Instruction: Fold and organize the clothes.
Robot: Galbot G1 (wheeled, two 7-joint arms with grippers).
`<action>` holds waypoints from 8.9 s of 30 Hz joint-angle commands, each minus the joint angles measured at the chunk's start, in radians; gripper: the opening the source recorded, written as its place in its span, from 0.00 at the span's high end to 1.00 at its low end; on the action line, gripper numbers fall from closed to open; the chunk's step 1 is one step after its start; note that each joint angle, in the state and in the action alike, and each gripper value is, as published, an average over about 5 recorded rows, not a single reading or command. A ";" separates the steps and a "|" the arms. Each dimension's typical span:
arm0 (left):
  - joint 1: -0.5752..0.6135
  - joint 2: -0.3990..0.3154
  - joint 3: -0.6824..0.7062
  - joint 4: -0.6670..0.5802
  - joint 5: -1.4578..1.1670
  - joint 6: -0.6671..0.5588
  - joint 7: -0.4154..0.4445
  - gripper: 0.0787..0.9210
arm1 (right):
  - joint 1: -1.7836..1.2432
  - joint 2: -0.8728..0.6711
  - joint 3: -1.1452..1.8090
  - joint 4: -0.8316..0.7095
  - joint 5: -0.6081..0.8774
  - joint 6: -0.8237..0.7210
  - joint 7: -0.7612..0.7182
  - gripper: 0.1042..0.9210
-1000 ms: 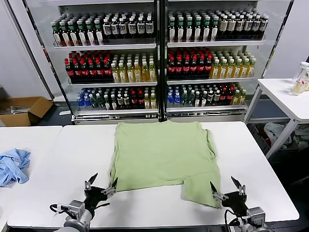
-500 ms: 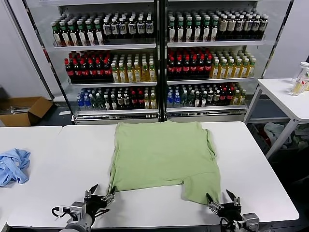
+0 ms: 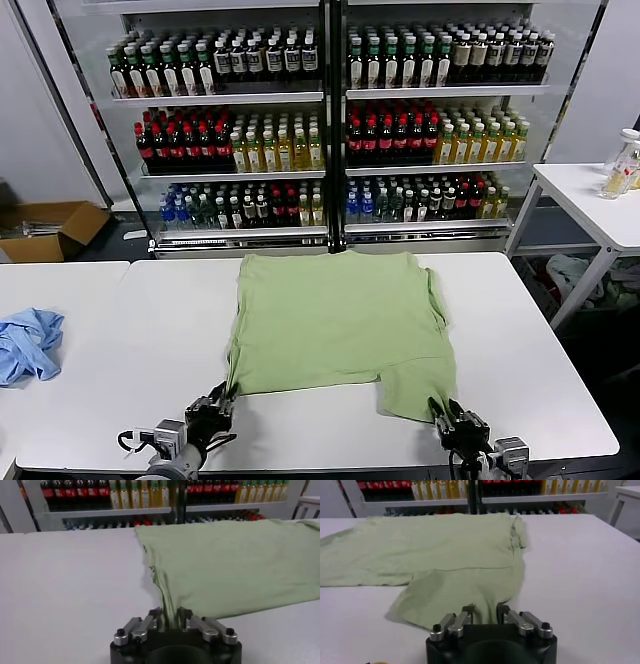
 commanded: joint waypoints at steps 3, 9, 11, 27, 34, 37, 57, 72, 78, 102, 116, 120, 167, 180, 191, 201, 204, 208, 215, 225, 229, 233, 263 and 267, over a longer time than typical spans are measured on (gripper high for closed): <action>0.008 0.001 0.005 -0.011 0.009 -0.010 0.017 0.97 | -0.002 -0.008 0.004 0.016 0.032 -0.007 -0.003 0.99; 0.133 0.058 -0.078 -0.189 -0.020 -0.013 0.013 1.00 | -0.157 -0.037 0.107 0.211 0.052 -0.004 -0.044 0.99; 0.205 0.081 -0.124 -0.253 -0.039 -0.004 0.012 1.00 | -0.231 -0.042 0.136 0.285 0.045 -0.013 -0.059 0.99; 0.439 0.152 -0.392 -0.408 -0.154 -0.042 0.003 1.00 | -0.302 -0.086 0.203 0.434 0.037 -0.033 -0.019 0.99; 0.054 0.161 -0.181 -0.132 -0.143 -0.131 0.011 1.00 | 0.164 -0.062 0.016 0.232 0.048 -0.125 0.053 0.99; -0.051 0.145 -0.113 -0.015 -0.126 -0.154 0.014 1.00 | 0.282 -0.055 -0.055 0.133 0.019 -0.130 0.056 0.99; -0.400 0.130 0.062 0.334 -0.113 -0.175 0.039 1.00 | 0.485 -0.016 -0.162 -0.130 -0.021 -0.145 0.051 0.99; -0.296 0.165 -0.008 0.213 -0.156 -0.146 -0.039 0.58 | 0.383 -0.025 -0.104 -0.057 -0.055 -0.146 0.036 0.55; -0.160 0.202 -0.039 0.044 -0.284 -0.051 -0.064 0.37 | 0.213 -0.057 -0.018 0.030 -0.018 -0.146 0.043 0.34; -0.164 0.168 -0.033 0.121 -0.257 0.034 -0.056 0.65 | 0.246 0.054 -0.123 -0.088 0.001 -0.104 0.058 0.68; 0.005 0.188 -0.114 -0.124 -0.258 0.066 -0.064 1.00 | 0.103 -0.006 -0.002 0.110 0.068 -0.097 0.047 1.00; 0.174 0.224 -0.232 -0.254 -0.269 0.069 -0.053 1.00 | -0.012 -0.034 0.081 0.224 0.087 -0.101 0.044 1.00; -0.698 0.335 0.174 0.556 -0.343 -0.019 0.121 0.12 | 1.189 0.224 -0.425 -0.810 0.108 -0.156 0.081 0.12; -0.715 0.327 0.170 0.632 -0.343 -0.033 0.202 0.12 | 1.244 0.398 -0.439 -1.109 -0.066 -0.102 0.017 0.12; -0.719 0.314 0.173 0.669 -0.339 -0.038 0.244 0.19 | 1.268 0.455 -0.392 -1.206 -0.088 -0.034 -0.005 0.19; -0.670 0.311 0.149 0.641 -0.337 -0.023 0.286 0.52 | 1.265 0.454 -0.395 -1.206 -0.085 -0.053 0.008 0.56; -0.664 0.308 0.148 0.635 -0.335 -0.022 0.289 0.62 | 1.263 0.446 -0.399 -1.195 -0.083 -0.054 0.010 0.67; -0.663 0.303 0.148 0.634 -0.333 -0.034 0.287 0.76 | 1.252 0.430 -0.402 -1.168 -0.079 -0.045 0.009 0.80; -0.648 0.315 0.119 0.585 -0.398 -0.087 0.247 0.97 | 1.159 0.320 -0.417 -0.863 0.049 -0.072 0.059 0.99; -0.324 0.392 -0.054 0.221 -0.491 -0.071 0.191 1.00 | 0.770 0.055 -0.305 -0.171 0.231 -0.157 0.163 1.00; -0.185 0.401 -0.127 0.155 -0.483 -0.065 0.214 1.00 | 0.587 0.002 -0.234 0.004 0.220 -0.157 0.167 1.00; -0.106 0.401 -0.174 0.151 -0.463 -0.069 0.247 1.00 | 0.457 -0.014 -0.171 0.092 0.175 -0.156 0.159 1.00; -0.080 0.374 -0.242 0.121 -0.350 0.065 0.284 0.88 | 0.100 0.023 -0.035 0.204 0.001 -0.157 0.136 0.89; -0.061 0.344 -0.255 0.035 -0.399 0.048 0.131 0.74 | 0.098 0.025 -0.005 0.246 -0.003 -0.157 0.138 0.75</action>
